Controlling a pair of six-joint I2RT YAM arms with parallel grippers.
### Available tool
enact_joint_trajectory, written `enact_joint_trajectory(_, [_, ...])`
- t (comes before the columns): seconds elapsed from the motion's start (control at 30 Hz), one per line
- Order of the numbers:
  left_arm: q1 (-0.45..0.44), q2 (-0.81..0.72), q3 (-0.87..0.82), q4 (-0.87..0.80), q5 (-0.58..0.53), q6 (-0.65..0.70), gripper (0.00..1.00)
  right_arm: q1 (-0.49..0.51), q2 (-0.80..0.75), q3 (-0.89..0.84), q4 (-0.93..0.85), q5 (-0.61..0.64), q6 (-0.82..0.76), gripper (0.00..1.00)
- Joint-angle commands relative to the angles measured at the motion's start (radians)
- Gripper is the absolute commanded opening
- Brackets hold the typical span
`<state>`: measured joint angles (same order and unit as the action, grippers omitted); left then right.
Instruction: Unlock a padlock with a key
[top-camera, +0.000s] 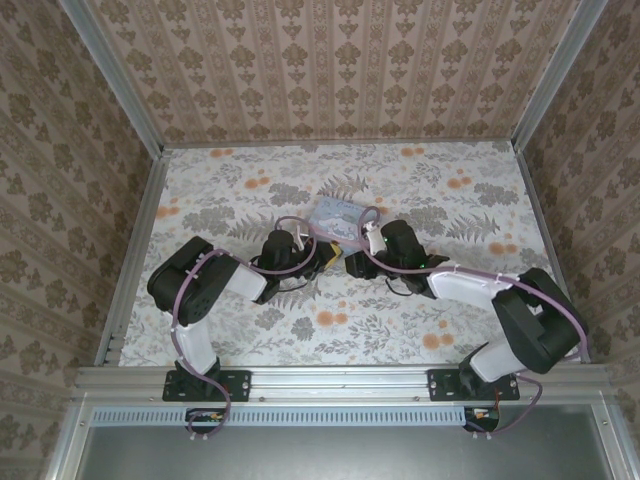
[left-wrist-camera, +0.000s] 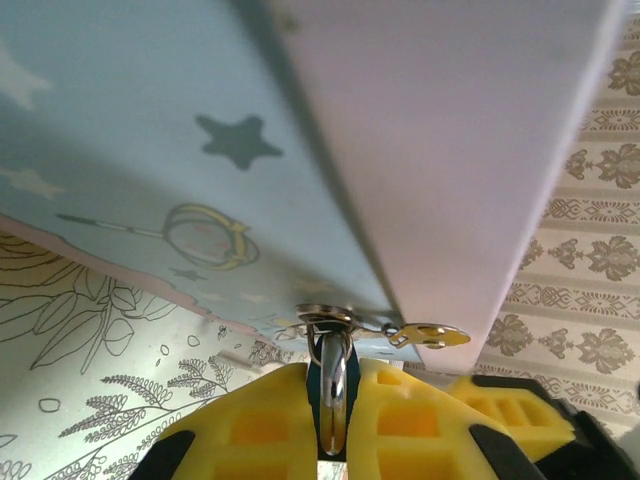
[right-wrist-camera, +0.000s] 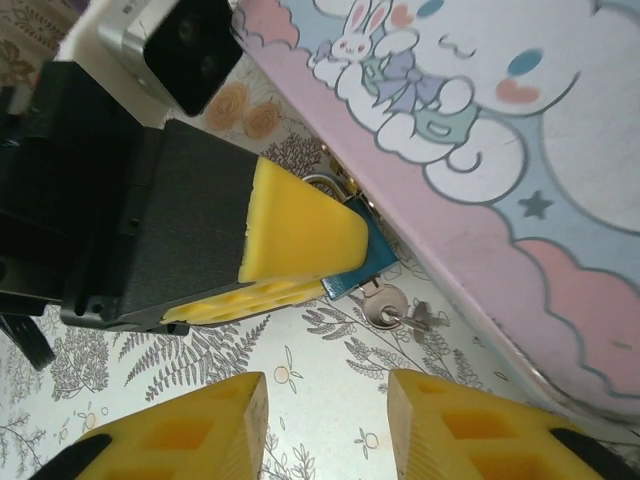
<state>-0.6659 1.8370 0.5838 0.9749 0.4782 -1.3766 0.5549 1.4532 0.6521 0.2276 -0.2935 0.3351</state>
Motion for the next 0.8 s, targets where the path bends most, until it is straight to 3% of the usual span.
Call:
enact_joint_trajectory(0.0, [0.006,0.001,0.007,0.025,0.035,-0.003,0.0,0.01,-0.049,-0.009,-0.087,0.092,-0.071,0.41])
enact_joint_trajectory(0.33, [0.007,0.001,0.017,0.011,0.037,0.002,0.0,0.136,0.011,0.088,-0.216,0.302,-0.237,0.42])
enact_joint_trajectory(0.77, [0.007,0.005,0.025,0.008,0.04,0.0,0.0,0.249,0.123,0.151,-0.201,0.545,-0.373,0.42])
